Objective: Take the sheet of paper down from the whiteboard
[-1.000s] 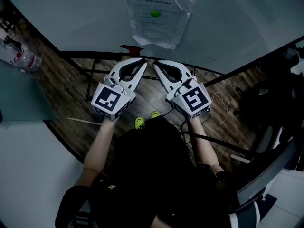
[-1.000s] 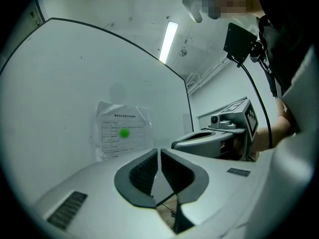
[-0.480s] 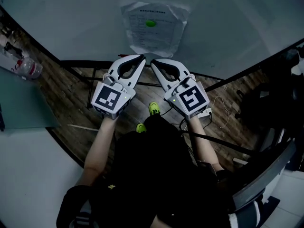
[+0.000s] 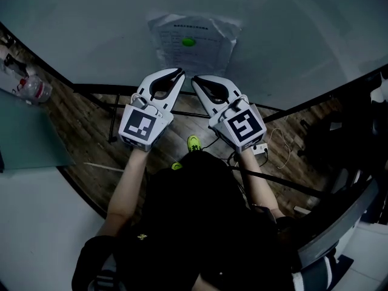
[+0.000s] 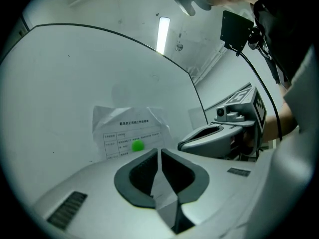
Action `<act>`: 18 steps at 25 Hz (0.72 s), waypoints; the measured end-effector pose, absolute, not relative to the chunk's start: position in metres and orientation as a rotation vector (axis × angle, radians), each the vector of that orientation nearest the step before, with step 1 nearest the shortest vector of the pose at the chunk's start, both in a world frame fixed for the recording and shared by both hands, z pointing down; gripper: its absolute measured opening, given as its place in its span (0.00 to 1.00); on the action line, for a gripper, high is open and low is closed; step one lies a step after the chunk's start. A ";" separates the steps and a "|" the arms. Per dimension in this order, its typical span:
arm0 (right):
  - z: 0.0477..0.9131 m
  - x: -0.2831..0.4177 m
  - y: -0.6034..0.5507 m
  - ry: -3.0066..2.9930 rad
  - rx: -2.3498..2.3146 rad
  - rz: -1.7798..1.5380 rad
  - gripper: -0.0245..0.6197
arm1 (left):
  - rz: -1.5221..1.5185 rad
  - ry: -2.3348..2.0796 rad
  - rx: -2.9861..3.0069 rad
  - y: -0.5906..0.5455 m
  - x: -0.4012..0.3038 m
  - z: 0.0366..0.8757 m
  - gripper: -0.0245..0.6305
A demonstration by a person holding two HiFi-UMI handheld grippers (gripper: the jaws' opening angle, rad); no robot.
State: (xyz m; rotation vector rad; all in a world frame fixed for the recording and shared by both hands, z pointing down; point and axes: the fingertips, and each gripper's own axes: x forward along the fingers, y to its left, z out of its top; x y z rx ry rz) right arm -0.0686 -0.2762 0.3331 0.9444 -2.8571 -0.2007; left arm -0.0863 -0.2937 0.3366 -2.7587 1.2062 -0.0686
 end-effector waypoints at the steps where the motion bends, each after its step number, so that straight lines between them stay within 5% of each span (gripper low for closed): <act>1: 0.331 -0.068 -0.279 -2.857 0.944 -0.205 0.06 | -0.070 1.210 -2.753 -0.297 -0.086 0.335 0.10; 18: 0.324 -0.054 -0.318 -2.850 0.919 -0.229 0.07 | -0.160 1.261 -2.648 -0.342 -0.078 0.329 0.12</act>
